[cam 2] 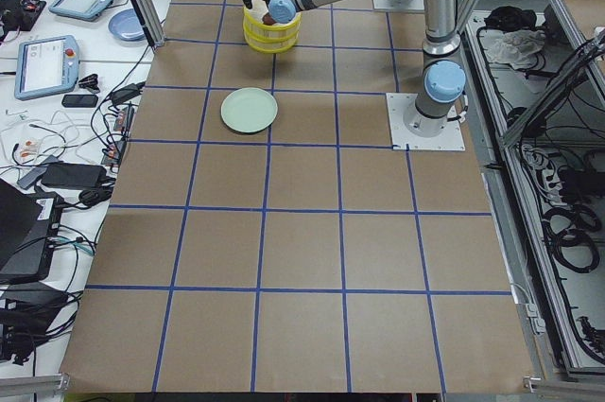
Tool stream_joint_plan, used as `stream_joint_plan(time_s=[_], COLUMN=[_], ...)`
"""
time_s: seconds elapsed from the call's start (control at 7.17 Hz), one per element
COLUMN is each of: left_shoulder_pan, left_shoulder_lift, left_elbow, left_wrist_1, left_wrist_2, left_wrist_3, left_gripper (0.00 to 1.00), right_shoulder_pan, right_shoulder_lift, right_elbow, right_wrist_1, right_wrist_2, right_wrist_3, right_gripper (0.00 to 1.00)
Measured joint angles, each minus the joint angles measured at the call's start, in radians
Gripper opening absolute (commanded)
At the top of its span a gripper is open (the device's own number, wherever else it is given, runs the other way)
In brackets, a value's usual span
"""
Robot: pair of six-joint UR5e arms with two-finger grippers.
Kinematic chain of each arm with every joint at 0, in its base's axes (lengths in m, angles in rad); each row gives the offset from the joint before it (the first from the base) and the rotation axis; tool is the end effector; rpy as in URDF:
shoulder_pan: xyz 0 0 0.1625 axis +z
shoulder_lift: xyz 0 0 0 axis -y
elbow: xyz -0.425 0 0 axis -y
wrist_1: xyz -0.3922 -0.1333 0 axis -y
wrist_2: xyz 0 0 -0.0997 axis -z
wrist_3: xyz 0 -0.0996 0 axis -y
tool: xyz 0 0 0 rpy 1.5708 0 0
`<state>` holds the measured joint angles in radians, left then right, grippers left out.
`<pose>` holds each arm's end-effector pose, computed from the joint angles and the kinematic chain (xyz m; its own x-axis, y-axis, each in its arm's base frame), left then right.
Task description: Stack buns with steamer
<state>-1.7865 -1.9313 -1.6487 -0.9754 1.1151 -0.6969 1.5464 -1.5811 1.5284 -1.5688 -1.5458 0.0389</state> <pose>-0.3052 -0.5653 0.3209 -0.7970 -0.4203 0.4337 -0.3914 0.9064 0.1591 0.1237 -0.4951 0.5137 -0.9977 0.0619 -0.0269 0.0632 0.9968 -0.0497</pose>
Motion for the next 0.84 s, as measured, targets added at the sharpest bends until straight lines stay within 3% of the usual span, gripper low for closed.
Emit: stream_joint_plan(time_s=[0.28,0.56,0.84], left_shoulder_pan=[0.017,0.068,0.150], left_shoulder_lift=[0.051,0.111,0.171], left_elbow=[0.047,0.111,0.131], left_wrist_1=[-0.093,-0.285,-0.390], left_wrist_2=[0.134,0.306,0.386], left_wrist_3=[0.133,0.391,0.565], left_gripper=[1.00,1.00,1.00], right_shoulder_pan=[0.001,0.001,0.001], right_shoulder_lift=[0.000,0.000,0.000], right_elbow=[0.000,0.000,0.000], right_wrist_1=[-0.003,-0.006,-0.005], right_wrist_2=[-0.003,-0.011,-0.012], right_wrist_3=[0.000,-0.002,-0.003], right_gripper=[1.00,1.00,1.00])
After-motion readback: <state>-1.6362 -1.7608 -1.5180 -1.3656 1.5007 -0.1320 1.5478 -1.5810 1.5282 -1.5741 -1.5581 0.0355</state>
